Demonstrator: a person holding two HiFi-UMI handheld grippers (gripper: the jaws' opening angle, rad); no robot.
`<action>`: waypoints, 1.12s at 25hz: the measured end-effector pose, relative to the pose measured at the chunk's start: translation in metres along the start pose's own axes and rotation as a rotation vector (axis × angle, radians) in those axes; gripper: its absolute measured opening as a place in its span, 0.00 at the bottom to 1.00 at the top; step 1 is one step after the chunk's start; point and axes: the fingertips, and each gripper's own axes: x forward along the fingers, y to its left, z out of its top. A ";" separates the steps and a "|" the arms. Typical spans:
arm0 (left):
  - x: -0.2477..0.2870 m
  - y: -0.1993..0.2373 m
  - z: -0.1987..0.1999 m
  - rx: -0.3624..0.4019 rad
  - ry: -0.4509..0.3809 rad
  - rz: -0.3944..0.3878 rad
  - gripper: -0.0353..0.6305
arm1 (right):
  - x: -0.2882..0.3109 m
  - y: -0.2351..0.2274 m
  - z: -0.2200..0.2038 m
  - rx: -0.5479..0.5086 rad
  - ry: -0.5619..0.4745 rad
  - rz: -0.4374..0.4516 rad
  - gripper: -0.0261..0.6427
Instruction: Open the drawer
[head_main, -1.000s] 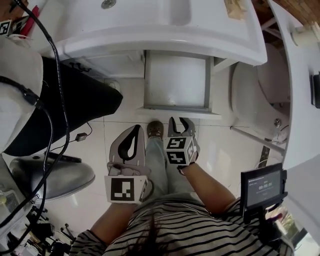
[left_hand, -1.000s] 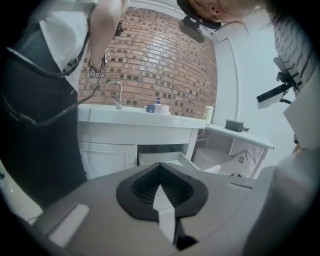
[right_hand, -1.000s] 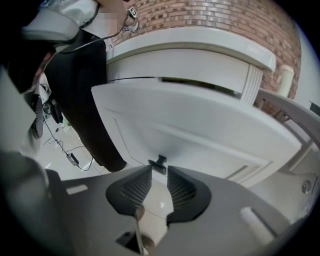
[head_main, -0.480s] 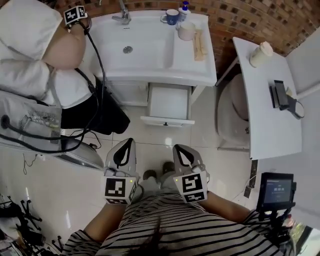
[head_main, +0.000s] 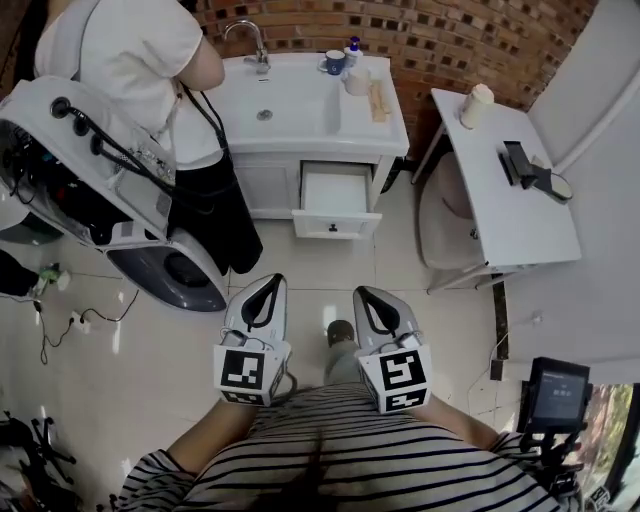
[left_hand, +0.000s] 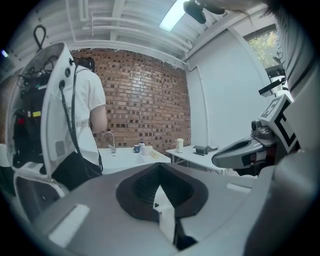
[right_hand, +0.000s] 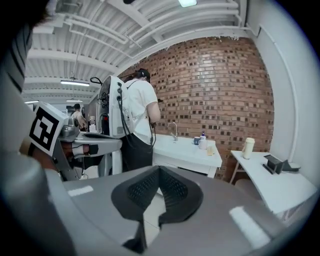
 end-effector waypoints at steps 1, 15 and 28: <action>-0.018 -0.004 -0.001 -0.005 -0.001 -0.008 0.07 | -0.013 0.013 -0.001 0.010 -0.002 -0.007 0.04; -0.156 -0.079 -0.015 0.046 -0.020 -0.114 0.07 | -0.137 0.099 -0.010 0.020 -0.019 -0.031 0.04; -0.162 -0.120 -0.021 0.050 0.022 -0.106 0.07 | -0.165 0.095 -0.028 0.002 0.001 0.034 0.04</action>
